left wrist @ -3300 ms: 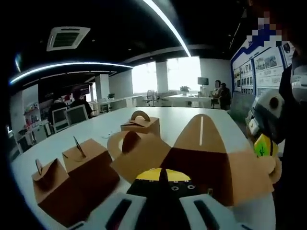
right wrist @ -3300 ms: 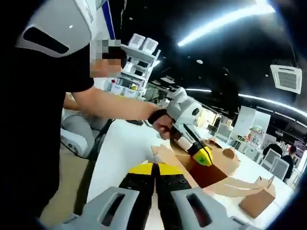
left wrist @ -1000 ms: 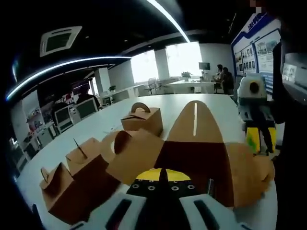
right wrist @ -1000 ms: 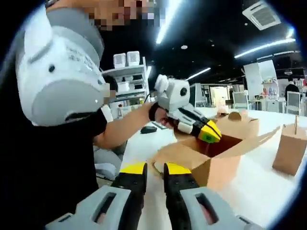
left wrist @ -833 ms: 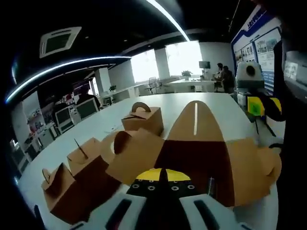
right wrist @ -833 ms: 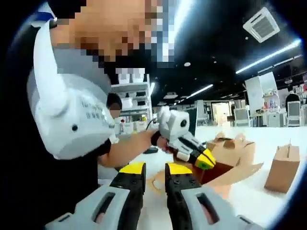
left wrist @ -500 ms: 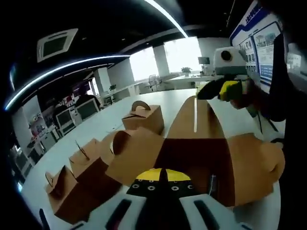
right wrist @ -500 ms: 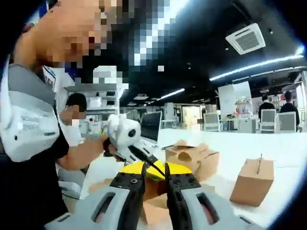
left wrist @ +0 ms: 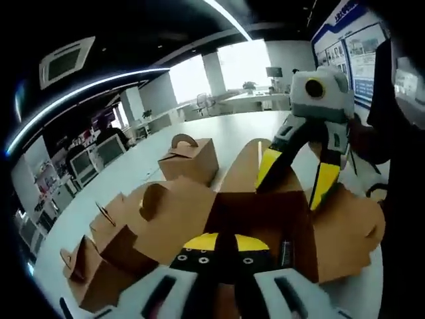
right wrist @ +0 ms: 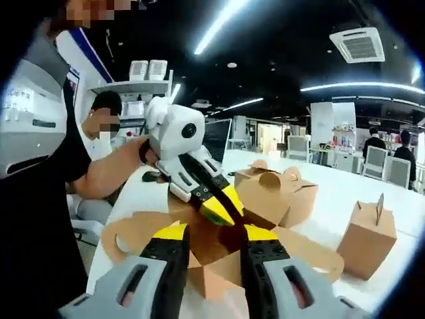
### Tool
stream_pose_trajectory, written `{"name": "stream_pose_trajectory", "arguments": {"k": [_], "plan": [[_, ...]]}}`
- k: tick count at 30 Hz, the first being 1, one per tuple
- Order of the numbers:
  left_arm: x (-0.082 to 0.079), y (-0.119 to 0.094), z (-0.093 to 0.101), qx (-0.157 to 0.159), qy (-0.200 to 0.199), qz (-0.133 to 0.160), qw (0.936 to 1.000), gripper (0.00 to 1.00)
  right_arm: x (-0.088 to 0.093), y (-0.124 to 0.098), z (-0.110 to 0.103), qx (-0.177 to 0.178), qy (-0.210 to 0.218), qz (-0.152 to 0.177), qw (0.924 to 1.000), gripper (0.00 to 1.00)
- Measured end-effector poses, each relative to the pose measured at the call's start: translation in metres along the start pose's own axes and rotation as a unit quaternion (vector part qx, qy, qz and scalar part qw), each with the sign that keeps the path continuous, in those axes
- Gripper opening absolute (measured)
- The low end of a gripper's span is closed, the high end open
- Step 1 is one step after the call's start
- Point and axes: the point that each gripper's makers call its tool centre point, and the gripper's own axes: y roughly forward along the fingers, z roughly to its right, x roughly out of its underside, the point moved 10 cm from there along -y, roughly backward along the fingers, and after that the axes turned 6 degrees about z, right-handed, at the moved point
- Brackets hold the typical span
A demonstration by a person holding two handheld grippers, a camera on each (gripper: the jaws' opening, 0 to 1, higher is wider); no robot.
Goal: Pick up one paper box from the group, open the paper box, and remove the item inside
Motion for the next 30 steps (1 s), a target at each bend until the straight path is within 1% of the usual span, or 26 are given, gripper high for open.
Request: {"name": "stream_pose_trajectory", "arguments": {"k": [3,4,5,7,8,9,11,12,14,15,16,19,20,24,27,28,30], "plan": [[-0.007,-0.006,0.002,0.01,0.006,0.012,0.9999,0.1,-0.001,0.001,-0.003,-0.005,0.006,0.014,0.9999,0.31],[-0.011,-0.009,0.002,0.009,0.005,0.02,0.9997,0.1,-0.002,0.001,-0.003,-0.005,0.01,0.028,0.9995,0.3],[-0.017,-0.011,0.0,0.001,0.006,0.041,0.9991,0.1,-0.005,0.001,-0.005,-0.006,0.014,0.05,0.9987,0.29],[-0.027,-0.019,-0.004,-0.006,0.007,0.072,0.9973,0.1,-0.009,-0.003,-0.005,-0.003,0.023,0.096,0.9952,0.28],[-0.033,-0.023,-0.005,-0.001,0.012,0.091,0.9957,0.1,-0.01,-0.006,-0.005,-0.001,0.03,0.112,0.9933,0.28],[-0.037,-0.027,-0.005,0.004,0.012,0.106,0.9943,0.1,-0.01,-0.008,-0.005,0.002,0.036,0.12,0.9922,0.28],[-0.045,-0.034,-0.006,0.009,0.011,0.113,0.9935,0.1,-0.012,-0.016,-0.005,0.006,0.052,0.146,0.9879,0.28],[-0.049,-0.036,-0.006,0.016,0.011,0.113,0.9934,0.1,-0.013,-0.021,-0.004,0.01,0.059,0.158,0.9856,0.28],[-0.051,-0.038,-0.004,0.044,0.012,0.096,0.9944,0.1,-0.012,-0.03,-0.002,0.023,0.064,0.176,0.982,0.28],[-0.05,-0.038,-0.002,0.066,0.01,0.07,0.9953,0.1,-0.012,-0.036,-0.001,0.032,0.062,0.181,0.9809,0.28],[-0.049,-0.037,-0.001,0.08,0.01,0.052,0.9954,0.1,-0.011,-0.039,0.0,0.037,0.06,0.183,0.9805,0.28],[-0.047,-0.031,0.002,0.096,0.029,0.015,0.9949,0.18,-0.009,-0.047,0.001,0.05,0.058,0.186,0.9796,0.27],[-0.046,-0.029,0.003,0.1,0.033,0.0,0.9945,0.18,-0.008,-0.049,0.001,0.053,0.059,0.188,0.979,0.27],[-0.046,-0.02,0.007,0.129,0.038,-0.037,0.9903,0.2,-0.006,-0.054,0.001,0.058,0.061,0.196,0.9769,0.27],[-0.047,-0.013,0.004,0.136,0.048,-0.066,0.9874,0.21,-0.006,-0.056,0.001,0.057,0.061,0.203,0.9757,0.27],[-0.046,-0.011,0.003,0.138,0.053,-0.08,0.9858,0.21,-0.006,-0.057,0.001,0.055,0.062,0.206,0.9751,0.27],[-0.044,-0.007,0.001,0.15,0.063,-0.115,0.9799,0.21,-0.006,-0.056,0.0,0.054,0.063,0.209,0.9744,0.27]]}}
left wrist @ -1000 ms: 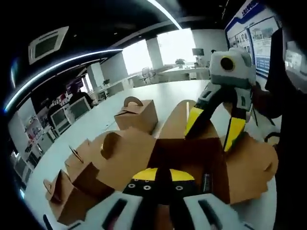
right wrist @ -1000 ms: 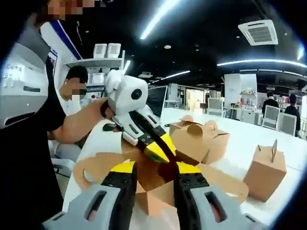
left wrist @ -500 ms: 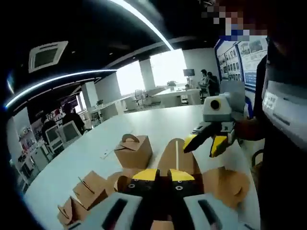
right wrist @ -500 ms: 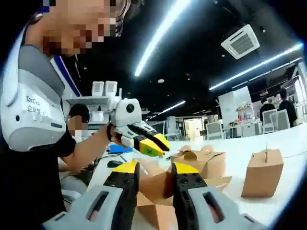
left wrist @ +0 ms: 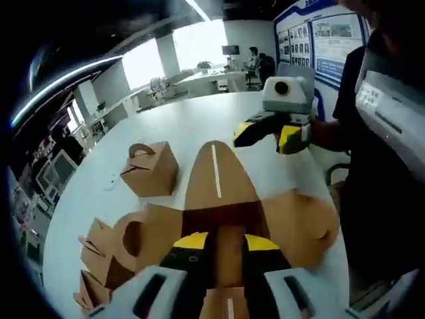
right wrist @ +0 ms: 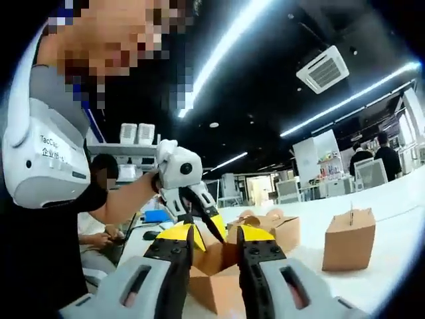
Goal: Pick up one paper box from the group, open the paper box, and remove the item inside
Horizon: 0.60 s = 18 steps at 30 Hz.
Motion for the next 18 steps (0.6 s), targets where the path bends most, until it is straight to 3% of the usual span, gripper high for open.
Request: {"name": "stream_pose_trajectory", "arguments": {"k": [5,8,13,18], "plan": [[0.0,0.017,-0.001,0.054,0.011,-0.054,0.997,0.22,0.002,-0.001,-0.003,-0.008,-0.005,-0.008,0.9999,0.27],[0.001,0.03,0.001,0.087,0.017,-0.098,0.9911,0.24,0.001,-0.003,-0.003,-0.01,-0.006,-0.01,0.9999,0.27],[0.001,0.041,-0.005,0.099,0.015,-0.13,0.9863,0.24,-0.003,-0.008,-0.002,-0.008,-0.012,-0.004,0.9999,0.27],[0.003,0.055,-0.01,0.146,-0.024,-0.155,0.9768,0.24,-0.001,-0.012,0.003,0.001,-0.014,0.001,0.9999,0.27]]}}
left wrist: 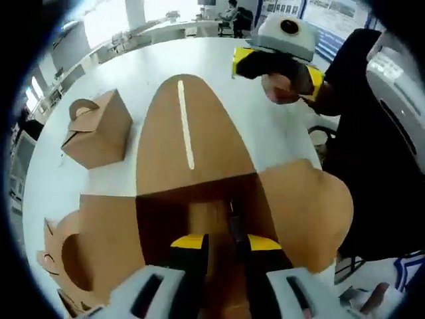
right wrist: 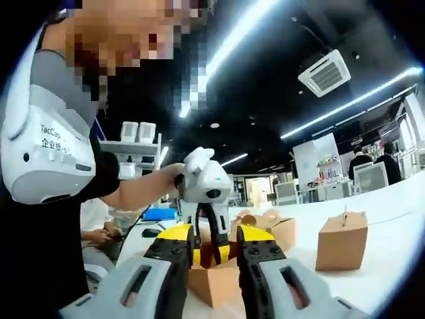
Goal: Pick up one paper box from the group, open the paper box, and remove the item inside
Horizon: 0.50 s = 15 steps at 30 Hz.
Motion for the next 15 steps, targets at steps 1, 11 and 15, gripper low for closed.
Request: {"name": "stream_pose_trajectory", "arguments": {"k": [1,11,15], "plan": [[0.0,0.005,0.0,0.024,-0.004,-0.005,0.9997,0.24,0.001,-0.001,0.002,0.003,0.001,0.0,1.0,0.27],[-0.002,0.026,-0.004,0.041,0.0,-0.038,0.9984,0.25,0.002,-0.007,0.009,0.009,0.004,-0.002,0.9999,0.27],[0.002,0.036,-0.004,0.038,0.008,-0.066,0.9971,0.25,0.003,-0.009,0.013,0.015,0.009,-0.003,0.9998,0.26]]}}
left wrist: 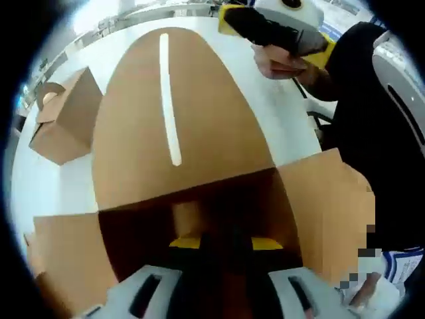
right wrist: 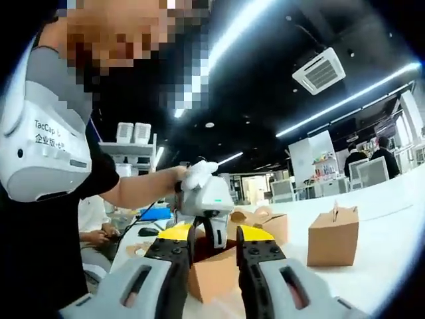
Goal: Pick up one paper box from the group, open the paper box, and remove the item inside
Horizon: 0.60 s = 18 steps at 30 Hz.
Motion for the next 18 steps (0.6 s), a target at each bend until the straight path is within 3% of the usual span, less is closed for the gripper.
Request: {"name": "stream_pose_trajectory", "arguments": {"k": [4,6,16,18], "plan": [[-0.0023,0.0021,-0.0015,-0.011,-0.003,-0.004,0.9999,0.2,-0.0033,-0.0016,0.0026,0.004,-0.006,-0.001,1.0,0.26],[-0.0025,0.0022,-0.0048,-0.038,0.003,-0.007,0.9992,0.15,-0.0039,-0.0018,0.0034,0.007,-0.01,-0.002,0.9999,0.26],[-0.0009,-0.0012,-0.0003,-0.034,0.017,-0.003,0.9993,0.14,-0.0064,-0.0011,-0.0028,0.007,-0.012,0.0,0.9999,0.26],[-0.0042,-0.0049,-0.0018,-0.045,0.013,0.021,0.9987,0.14,-0.01,-0.0021,-0.0028,0.007,-0.015,0.005,0.9999,0.26]]}}
